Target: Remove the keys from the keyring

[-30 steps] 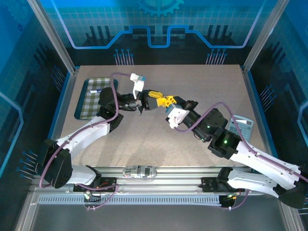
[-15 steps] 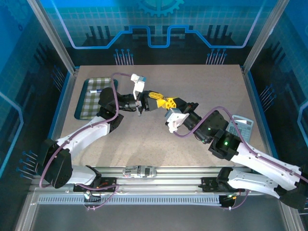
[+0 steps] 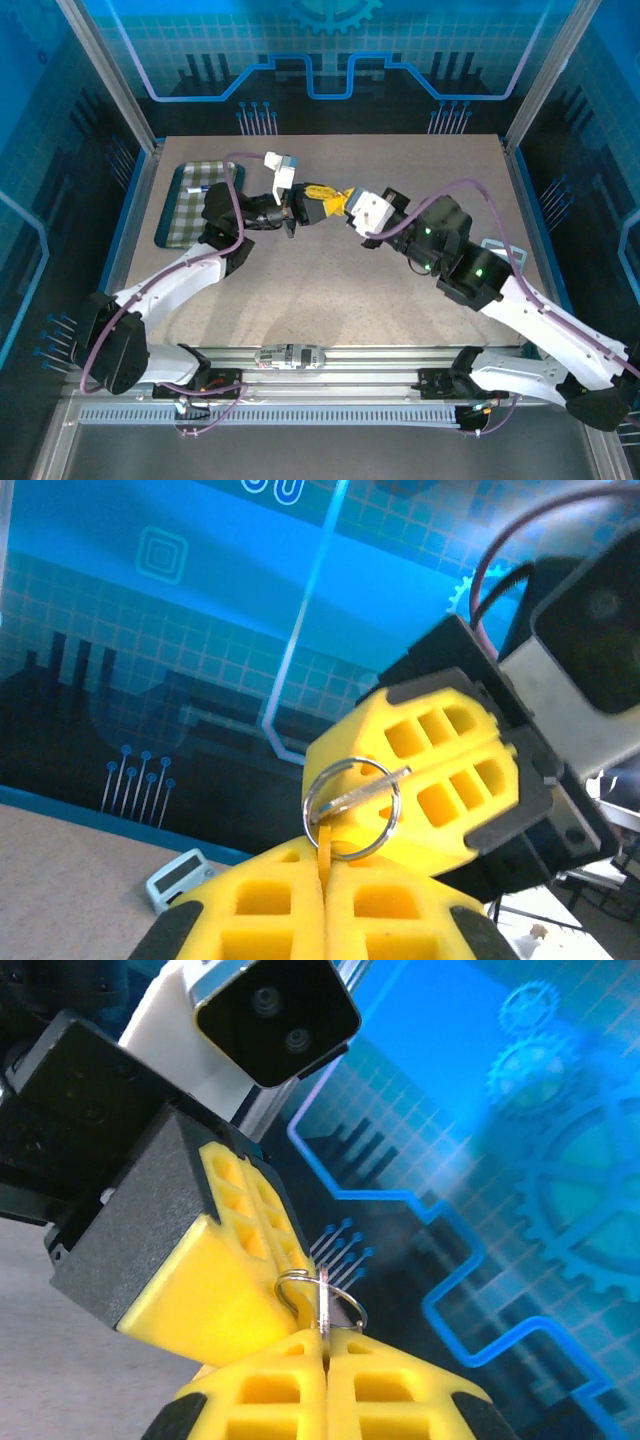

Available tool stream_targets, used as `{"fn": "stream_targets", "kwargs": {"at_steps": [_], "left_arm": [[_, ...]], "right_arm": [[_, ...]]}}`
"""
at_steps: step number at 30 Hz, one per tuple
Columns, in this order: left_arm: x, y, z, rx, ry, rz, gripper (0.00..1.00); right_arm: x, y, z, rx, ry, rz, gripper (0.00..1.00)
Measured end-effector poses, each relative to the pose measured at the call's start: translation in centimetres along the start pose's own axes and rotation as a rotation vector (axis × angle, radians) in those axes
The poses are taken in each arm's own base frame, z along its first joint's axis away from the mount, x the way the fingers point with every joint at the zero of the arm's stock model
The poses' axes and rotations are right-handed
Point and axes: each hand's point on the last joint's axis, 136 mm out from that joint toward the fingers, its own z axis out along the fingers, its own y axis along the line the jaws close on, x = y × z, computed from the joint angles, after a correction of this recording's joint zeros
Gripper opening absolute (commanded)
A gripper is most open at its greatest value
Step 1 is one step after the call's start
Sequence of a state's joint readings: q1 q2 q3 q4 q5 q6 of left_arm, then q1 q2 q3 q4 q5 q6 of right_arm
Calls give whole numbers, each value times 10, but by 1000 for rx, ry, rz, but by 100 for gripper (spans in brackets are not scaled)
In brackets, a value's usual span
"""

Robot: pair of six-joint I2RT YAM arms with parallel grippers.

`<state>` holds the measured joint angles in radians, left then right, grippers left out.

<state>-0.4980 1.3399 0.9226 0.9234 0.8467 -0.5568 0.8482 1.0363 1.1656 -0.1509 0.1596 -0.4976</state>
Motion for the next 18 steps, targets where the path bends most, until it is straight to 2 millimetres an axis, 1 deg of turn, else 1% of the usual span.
{"fn": "stream_targets", "kwargs": {"at_steps": [3, 7, 10, 12, 13, 15, 16, 18], "left_arm": [[4, 2, -3, -20, 1, 21, 0], [16, 4, -4, -33, 31, 34, 0], [23, 4, -4, -39, 52, 45, 0], [23, 2, -5, -39, 56, 59, 0], [23, 1, -6, -39, 56, 70, 2], [21, -1, -7, -41, 51, 96, 13], [20, -2, -7, -44, 45, 114, 16], [20, -4, -8, -46, 36, 135, 19]], "right_arm": [[3, 1, 3, -70, 27, 119, 0], [15, 5, 3, -150, 59, 265, 0], [20, 11, 1, -199, 80, 327, 0], [18, 13, 1, -226, 91, 351, 0], [16, 13, 0, -239, 95, 360, 0], [10, 14, 1, -268, 113, 376, 0], [9, 14, 2, -282, 124, 383, 0], [5, 15, 5, -307, 149, 401, 0]]}}
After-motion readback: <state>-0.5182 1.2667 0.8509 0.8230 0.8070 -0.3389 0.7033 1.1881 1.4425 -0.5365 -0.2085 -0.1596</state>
